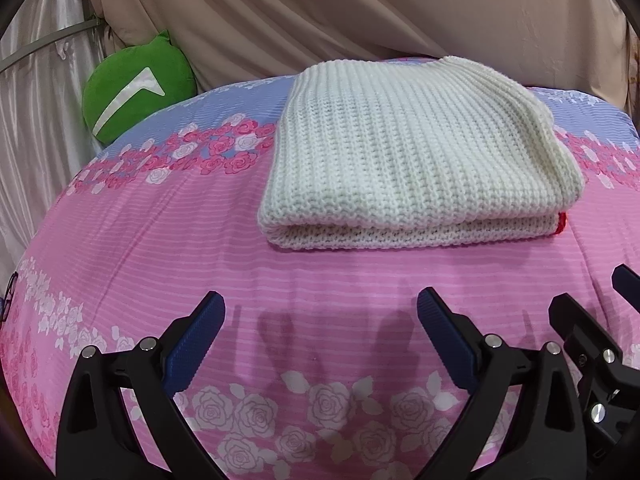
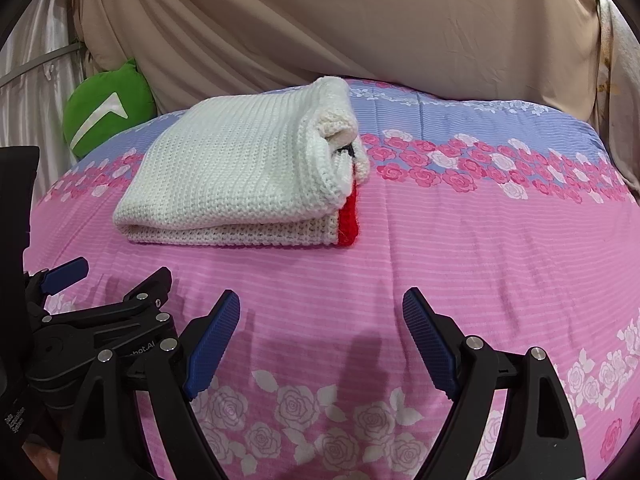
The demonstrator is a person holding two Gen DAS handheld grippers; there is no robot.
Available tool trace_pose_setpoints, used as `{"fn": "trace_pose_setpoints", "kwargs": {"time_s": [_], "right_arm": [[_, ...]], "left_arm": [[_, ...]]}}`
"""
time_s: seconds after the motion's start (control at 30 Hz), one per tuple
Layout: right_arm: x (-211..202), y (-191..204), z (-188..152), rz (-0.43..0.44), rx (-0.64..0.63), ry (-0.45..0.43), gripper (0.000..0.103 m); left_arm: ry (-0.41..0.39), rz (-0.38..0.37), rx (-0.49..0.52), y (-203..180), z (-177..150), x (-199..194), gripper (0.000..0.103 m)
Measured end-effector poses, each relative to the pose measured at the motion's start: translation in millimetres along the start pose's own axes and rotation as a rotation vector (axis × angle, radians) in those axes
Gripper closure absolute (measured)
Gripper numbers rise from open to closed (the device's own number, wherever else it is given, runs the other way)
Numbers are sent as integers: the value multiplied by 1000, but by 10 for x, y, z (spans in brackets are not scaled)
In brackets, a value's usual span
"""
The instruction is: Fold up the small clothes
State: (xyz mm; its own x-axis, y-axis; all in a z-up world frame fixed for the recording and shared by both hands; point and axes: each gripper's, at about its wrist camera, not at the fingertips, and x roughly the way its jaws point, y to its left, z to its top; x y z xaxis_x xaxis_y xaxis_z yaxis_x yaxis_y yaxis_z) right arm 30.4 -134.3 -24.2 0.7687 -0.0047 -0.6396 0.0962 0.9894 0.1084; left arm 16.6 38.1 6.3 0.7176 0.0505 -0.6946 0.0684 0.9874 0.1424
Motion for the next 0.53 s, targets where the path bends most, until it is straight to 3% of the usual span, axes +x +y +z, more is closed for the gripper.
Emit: {"fn": "trace_pose_setpoints", "kwargs": {"time_s": [0.53], "right_arm": [[-16,-3,-1,-1,6,-2,20]], "left_arm": [[-10,35,-7,-9,-25,-46,5]]}}
